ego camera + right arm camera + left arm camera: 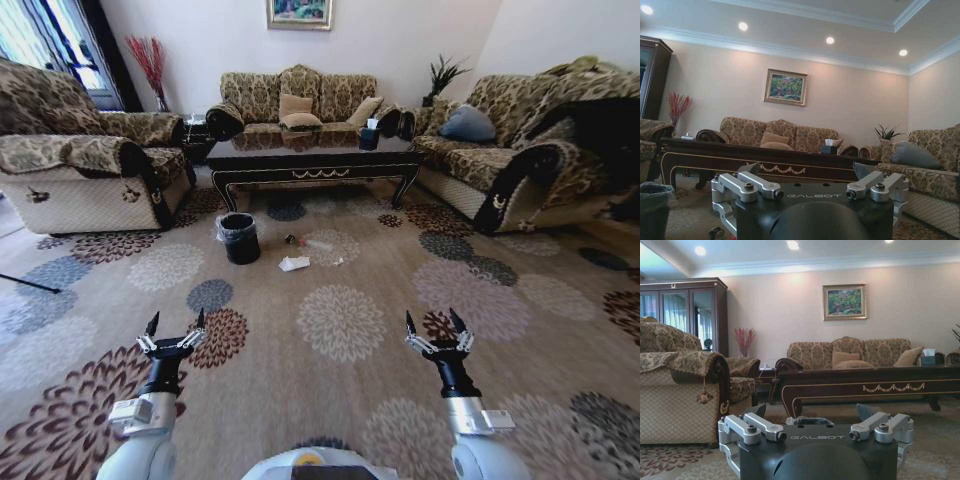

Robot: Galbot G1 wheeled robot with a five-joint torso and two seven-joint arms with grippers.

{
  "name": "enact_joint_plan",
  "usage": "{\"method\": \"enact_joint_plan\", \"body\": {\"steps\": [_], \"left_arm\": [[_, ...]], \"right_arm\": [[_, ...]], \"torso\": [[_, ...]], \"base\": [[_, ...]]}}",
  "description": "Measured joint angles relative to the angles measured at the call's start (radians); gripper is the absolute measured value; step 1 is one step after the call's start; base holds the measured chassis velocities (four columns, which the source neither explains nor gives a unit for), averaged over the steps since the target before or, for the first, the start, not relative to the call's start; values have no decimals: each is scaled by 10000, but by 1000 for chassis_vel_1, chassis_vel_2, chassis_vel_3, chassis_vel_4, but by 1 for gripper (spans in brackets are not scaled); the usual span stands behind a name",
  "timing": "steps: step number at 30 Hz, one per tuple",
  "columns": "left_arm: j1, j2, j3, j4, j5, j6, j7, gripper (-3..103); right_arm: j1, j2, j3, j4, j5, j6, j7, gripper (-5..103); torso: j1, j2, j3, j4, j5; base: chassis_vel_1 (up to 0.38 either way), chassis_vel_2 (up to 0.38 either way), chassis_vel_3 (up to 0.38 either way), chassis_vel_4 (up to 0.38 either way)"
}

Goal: Move to the front of the table and pick up the trash from the floor, then place it into the trash bin.

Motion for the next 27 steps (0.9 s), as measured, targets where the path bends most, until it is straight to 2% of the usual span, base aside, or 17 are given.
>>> {"method": "enact_joint_plan", "body": {"steps": [2,7,27], "left_arm": [[39,-8,-6,-3,20,-5,0,100],[120,-20,-37,-11,39,-57,0,100],[12,15,-68,111,7,-88,0,100]], "right_arm": [[22,2,-29,-31,6,1,21,100],[43,2,-74,-105,-29,29,28,100],[96,-42,-111,-248,-87,50,-107,100]], "torso": [[2,1,2,8,4],[1,7,2,0,2],[0,14,7,4,4]], "base": [[-217,203,234,-203],[-200,184,186,-188],[-184,193,186,-183]]}}
